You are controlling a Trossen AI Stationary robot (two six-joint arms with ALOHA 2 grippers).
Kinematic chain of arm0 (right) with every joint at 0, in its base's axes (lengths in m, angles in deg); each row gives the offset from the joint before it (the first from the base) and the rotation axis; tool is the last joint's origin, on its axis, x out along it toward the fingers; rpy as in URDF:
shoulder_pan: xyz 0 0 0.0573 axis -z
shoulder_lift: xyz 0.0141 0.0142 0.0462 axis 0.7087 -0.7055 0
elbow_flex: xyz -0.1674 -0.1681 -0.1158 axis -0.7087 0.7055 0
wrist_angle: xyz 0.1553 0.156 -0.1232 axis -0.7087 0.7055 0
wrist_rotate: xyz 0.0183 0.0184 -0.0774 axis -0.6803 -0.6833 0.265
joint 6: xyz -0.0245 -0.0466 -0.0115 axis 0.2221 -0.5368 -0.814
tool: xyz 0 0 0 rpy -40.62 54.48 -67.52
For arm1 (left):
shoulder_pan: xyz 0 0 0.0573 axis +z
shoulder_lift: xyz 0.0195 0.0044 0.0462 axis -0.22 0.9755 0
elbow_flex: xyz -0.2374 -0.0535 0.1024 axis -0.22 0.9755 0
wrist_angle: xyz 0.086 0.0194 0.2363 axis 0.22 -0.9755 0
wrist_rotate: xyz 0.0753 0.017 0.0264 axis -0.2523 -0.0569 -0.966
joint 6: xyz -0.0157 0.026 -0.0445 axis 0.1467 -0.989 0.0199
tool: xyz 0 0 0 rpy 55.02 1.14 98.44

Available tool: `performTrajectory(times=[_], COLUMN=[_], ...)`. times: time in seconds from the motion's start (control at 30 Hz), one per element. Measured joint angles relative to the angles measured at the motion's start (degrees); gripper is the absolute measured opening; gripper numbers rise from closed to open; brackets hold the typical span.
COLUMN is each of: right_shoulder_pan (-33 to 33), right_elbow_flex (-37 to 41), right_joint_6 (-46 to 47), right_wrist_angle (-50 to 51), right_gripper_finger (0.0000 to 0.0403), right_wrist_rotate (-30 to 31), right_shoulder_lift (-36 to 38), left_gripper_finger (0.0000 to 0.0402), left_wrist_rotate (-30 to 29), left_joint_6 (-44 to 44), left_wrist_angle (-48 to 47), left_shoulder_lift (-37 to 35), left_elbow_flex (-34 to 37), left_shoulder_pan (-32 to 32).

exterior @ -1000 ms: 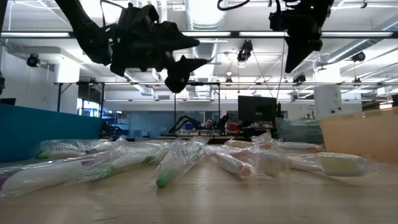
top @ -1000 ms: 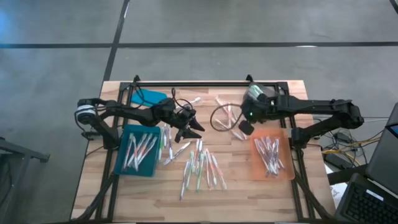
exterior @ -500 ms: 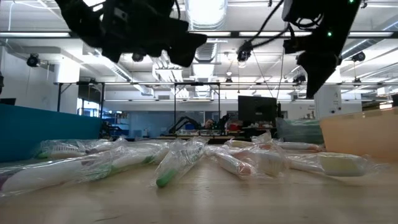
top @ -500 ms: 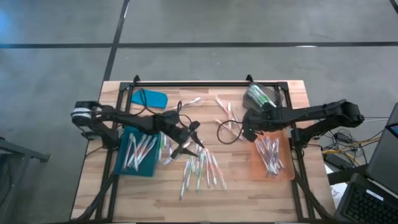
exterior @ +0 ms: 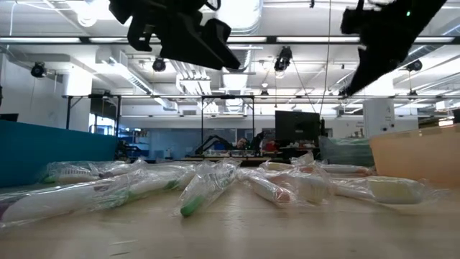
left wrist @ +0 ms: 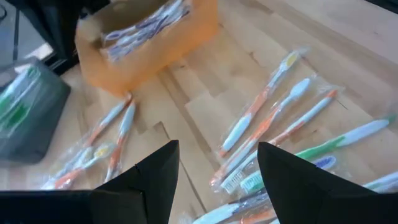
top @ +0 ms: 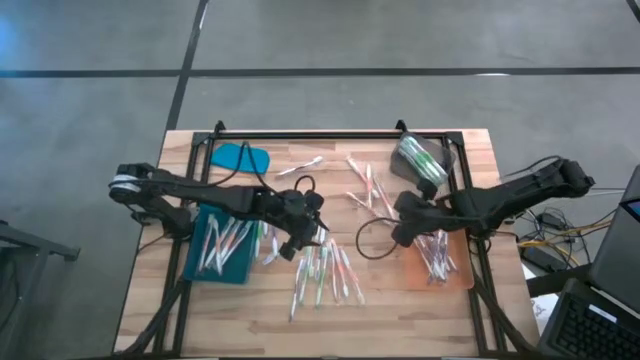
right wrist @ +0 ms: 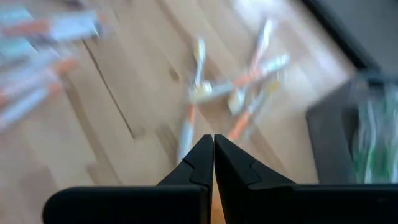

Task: Pick & Place Toothbrushes
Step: Put the orange toothbrush into the blue bin

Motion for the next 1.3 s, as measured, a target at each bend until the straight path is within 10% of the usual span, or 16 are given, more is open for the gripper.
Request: performTrajectory(times=[0.27,0.77,1.3], right_shoulder_pan=[-7.51,-8.66,-8.61], right_elbow_flex=[0.02,0.02,0.01], right_joint_6=[-1.54,-3.50,-3.52], right_wrist_angle=[-7.31,-11.59,-11.87], right_gripper_finger=[0.0008,0.0008,0.0008], right_wrist_rotate=[12.84,12.96,13.98], right_shoulder_lift=[2.97,2.79,2.59], left_gripper_finger=[0.0222,0.0222,0.0222], left_wrist_rotate=[-2.21,-20.85,-22.37], left_joint_6=[-3.27,-11.13,-16.57], left_wrist_angle=[-0.84,-8.46,-7.12], left_shoulder_lift=[0.09,0.11,0.11], left_elbow_flex=[-0.17,-0.08,0.07], left_shoulder_pan=[-2.99,-5.81,-6.41])
